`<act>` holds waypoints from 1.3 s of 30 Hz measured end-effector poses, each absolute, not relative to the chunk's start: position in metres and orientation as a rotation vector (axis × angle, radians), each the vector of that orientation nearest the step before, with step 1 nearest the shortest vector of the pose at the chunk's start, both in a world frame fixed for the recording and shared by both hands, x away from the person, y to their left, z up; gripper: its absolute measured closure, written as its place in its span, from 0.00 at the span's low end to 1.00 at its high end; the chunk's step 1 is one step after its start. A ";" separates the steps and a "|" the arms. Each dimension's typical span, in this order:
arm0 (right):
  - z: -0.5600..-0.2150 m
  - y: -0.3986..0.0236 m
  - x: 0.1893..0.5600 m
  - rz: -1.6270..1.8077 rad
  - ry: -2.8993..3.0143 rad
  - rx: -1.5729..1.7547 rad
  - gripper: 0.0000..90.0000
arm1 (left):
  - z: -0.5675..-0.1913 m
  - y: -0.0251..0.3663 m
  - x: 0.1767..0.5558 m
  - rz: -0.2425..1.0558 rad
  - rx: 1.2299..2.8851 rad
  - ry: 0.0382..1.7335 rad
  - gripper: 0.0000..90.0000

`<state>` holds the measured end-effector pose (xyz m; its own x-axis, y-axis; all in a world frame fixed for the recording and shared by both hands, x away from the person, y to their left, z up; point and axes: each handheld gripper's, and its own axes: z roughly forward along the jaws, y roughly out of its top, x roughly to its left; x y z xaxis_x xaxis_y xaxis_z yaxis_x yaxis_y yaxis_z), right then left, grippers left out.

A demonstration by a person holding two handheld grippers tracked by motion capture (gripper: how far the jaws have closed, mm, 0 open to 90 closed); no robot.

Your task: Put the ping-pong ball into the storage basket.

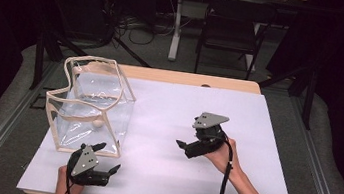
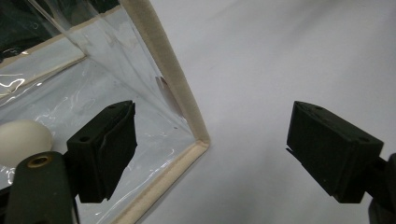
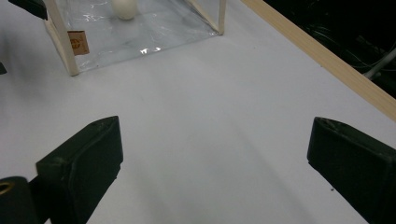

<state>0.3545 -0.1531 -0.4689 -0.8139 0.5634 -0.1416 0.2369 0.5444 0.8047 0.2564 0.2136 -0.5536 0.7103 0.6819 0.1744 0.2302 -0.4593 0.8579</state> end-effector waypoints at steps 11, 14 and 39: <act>-0.483 -0.168 0.345 1.146 2.395 0.690 0.04 | -0.554 0.214 0.257 0.640 2.024 0.700 0.18; -0.487 -0.172 0.342 1.137 2.391 0.696 0.04 | -0.554 0.213 0.257 0.634 2.022 0.701 0.18; -0.518 -0.205 0.319 1.097 2.364 0.788 0.04 | -0.554 0.213 0.257 0.639 2.023 0.702 0.18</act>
<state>0.3191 -0.2052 -0.5177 -0.7531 0.6450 -0.1298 0.3170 0.5286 0.7874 0.2565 0.2129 -0.5541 0.7081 0.6850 0.1711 0.2346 -0.4568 0.8581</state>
